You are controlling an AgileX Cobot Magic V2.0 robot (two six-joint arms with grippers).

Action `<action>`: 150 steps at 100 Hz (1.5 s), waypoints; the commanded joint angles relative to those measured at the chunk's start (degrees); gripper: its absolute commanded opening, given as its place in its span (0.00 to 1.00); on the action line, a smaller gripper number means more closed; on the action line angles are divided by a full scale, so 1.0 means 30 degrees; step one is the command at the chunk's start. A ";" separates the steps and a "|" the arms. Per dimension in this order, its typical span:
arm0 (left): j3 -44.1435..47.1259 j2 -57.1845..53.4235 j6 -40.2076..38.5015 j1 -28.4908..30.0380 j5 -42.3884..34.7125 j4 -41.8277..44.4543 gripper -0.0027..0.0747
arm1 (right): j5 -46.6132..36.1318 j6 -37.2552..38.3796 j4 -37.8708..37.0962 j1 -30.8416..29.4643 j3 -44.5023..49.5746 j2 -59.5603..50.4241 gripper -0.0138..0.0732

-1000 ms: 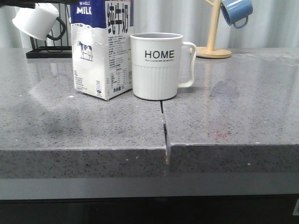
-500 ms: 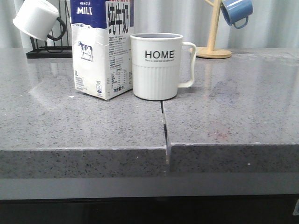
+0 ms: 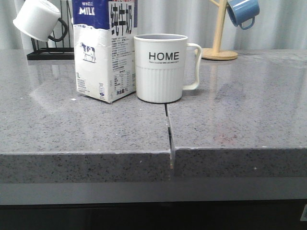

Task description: Place milk next to cup

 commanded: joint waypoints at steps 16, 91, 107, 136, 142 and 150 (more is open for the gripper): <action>0.0971 -0.1841 -0.0271 0.0712 0.1486 0.0624 0.01 | -0.1557 0.0009 -0.0072 -0.0098 -0.0511 0.0160 0.11; 0.9343 -0.5509 -0.0619 0.0795 -0.5564 -0.0348 0.01 | -0.1483 0.0009 -0.0072 -0.0098 -0.0511 0.0178 0.11; 0.9343 -0.5509 -0.0619 0.0795 -0.5564 -0.0348 0.01 | -0.1483 0.0009 -0.0072 -0.0098 -0.0511 0.0178 0.11; 0.9343 -0.5509 -0.0619 0.0795 -0.5564 -0.0348 0.01 | -0.1483 0.0009 -0.0072 -0.0098 -0.0511 0.0178 0.11; 0.9343 -0.5509 -0.0619 0.0795 -0.5564 -0.0348 0.01 | -0.1483 0.0009 -0.0072 -0.0098 -0.0511 0.0178 0.11; 0.9343 -0.5509 -0.0619 0.0795 -0.5564 -0.0348 0.01 | -0.1483 0.0009 -0.0072 -0.0098 -0.0511 0.0178 0.11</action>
